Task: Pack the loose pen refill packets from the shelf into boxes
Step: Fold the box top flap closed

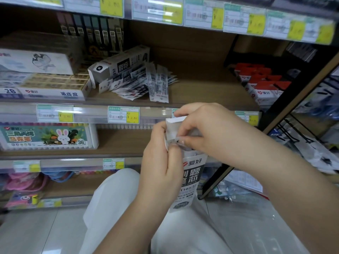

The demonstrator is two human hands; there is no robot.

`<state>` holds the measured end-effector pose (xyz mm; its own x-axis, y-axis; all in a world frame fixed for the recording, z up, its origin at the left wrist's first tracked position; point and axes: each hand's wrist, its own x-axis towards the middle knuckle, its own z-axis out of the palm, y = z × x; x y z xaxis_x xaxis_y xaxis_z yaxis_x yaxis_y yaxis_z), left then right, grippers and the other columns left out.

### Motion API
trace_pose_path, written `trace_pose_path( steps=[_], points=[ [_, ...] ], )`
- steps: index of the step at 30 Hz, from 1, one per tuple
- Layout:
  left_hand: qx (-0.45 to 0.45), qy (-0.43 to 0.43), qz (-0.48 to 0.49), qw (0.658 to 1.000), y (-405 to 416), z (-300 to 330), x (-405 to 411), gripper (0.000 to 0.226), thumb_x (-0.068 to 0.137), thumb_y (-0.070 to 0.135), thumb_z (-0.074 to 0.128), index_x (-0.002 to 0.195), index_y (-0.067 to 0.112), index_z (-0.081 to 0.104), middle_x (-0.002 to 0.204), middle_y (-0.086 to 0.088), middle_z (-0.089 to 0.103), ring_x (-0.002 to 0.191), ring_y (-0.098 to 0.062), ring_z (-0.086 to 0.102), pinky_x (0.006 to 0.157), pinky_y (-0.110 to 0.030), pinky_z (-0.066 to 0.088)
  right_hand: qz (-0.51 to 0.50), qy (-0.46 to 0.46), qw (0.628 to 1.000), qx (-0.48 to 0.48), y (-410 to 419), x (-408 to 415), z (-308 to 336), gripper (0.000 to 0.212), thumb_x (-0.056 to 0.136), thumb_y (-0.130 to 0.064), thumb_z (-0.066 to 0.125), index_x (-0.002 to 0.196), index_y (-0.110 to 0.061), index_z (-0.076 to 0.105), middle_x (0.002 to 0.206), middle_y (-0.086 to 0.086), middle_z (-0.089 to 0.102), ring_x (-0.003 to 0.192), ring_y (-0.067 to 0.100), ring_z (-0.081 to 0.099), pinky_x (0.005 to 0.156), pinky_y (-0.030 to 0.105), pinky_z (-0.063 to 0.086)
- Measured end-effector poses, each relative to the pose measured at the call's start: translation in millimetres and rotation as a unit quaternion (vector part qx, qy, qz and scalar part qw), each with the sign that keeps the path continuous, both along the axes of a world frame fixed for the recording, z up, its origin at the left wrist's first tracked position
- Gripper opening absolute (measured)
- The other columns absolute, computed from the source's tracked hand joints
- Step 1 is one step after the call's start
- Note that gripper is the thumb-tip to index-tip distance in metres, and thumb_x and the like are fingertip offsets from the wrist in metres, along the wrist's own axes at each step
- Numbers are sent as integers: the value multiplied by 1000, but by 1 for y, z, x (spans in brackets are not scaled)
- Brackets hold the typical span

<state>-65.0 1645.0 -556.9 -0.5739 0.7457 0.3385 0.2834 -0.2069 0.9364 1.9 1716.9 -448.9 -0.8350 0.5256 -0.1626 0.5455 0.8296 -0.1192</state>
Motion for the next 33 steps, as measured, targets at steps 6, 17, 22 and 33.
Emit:
trace_pose_path(
  steps=[6,17,22,33],
  points=[
    [-1,-9,28,1000,-1,-4,-1,28,78,11,34,93,27,50,83,5,61,64,-7,53,56,-25,41,-24,-26,999,23,-3,-2,-8,28,91,-39,51,69,-21,50,132,-1,49,120,22,43,91,41,46],
    [19,-9,5,1000,-5,-4,6,36,76,6,33,101,24,51,83,13,61,69,-2,54,58,-12,39,39,-94,992,-73,8,8,-11,45,96,-41,39,55,-26,51,154,-20,-8,137,2,-28,118,40,5],
    [19,-5,6,1000,-3,-4,7,36,75,7,34,103,20,52,81,19,60,71,-1,55,58,-12,39,18,-28,998,49,-4,14,-10,24,88,-41,57,69,-28,65,157,-6,9,144,19,-9,116,44,14],
    [12,0,12,1000,2,-7,11,33,80,10,34,105,24,50,80,12,60,72,-2,55,60,-16,40,-41,194,950,242,-38,26,-40,37,64,-14,29,75,-14,65,72,3,64,69,27,63,65,35,30]
  ],
)
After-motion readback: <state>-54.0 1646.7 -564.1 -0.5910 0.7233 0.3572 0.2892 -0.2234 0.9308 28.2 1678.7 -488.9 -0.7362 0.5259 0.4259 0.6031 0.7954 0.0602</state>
